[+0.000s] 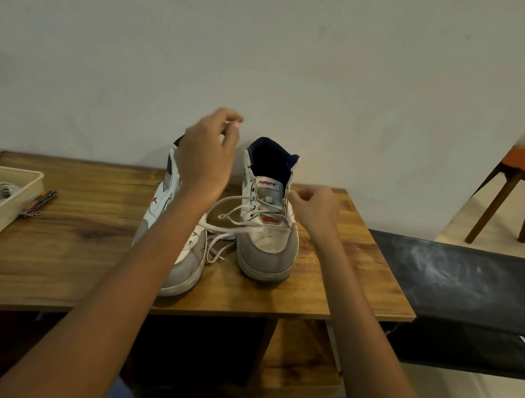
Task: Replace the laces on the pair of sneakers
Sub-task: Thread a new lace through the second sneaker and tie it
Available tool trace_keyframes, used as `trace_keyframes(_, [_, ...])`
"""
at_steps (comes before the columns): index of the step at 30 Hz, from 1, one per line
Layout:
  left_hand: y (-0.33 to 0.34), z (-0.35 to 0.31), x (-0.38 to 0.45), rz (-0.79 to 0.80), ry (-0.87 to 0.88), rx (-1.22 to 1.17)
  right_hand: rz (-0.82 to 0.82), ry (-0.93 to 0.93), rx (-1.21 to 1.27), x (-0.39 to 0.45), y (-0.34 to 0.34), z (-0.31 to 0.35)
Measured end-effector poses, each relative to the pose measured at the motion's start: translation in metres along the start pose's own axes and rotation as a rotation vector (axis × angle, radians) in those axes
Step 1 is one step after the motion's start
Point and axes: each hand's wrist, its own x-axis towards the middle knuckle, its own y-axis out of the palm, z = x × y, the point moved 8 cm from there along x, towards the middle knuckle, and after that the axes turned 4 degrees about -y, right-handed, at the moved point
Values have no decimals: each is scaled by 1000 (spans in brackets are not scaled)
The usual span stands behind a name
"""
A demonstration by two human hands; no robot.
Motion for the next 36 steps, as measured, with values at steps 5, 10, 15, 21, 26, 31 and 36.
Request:
trace_keyframes(5, [62, 7, -31, 370, 117, 109, -43, -23, -140, -13, 17, 1])
trace_keyframes(10, [89, 11, -56, 504, 147, 79, -116, 5, -76, -18, 16, 0])
trace_keyframes(15, [99, 17, -65, 524, 182, 166, -121, 47, 47, -19, 13, -5])
trace_keyframes(21, [107, 18, -65, 453, 171, 185, -103, 106, 143, -18, 13, -13])
trace_keyframes(26, [115, 22, -65, 446, 155, 170, -61, 126, 170, -14, 12, -18])
trace_keyframes(31, [107, 26, -49, 471, -14, -25, -23, 143, 213, -13, 14, -23])
trace_keyframes(36, [102, 17, -40, 779, -371, -591, 102, -140, 317, -10, 8, 27])
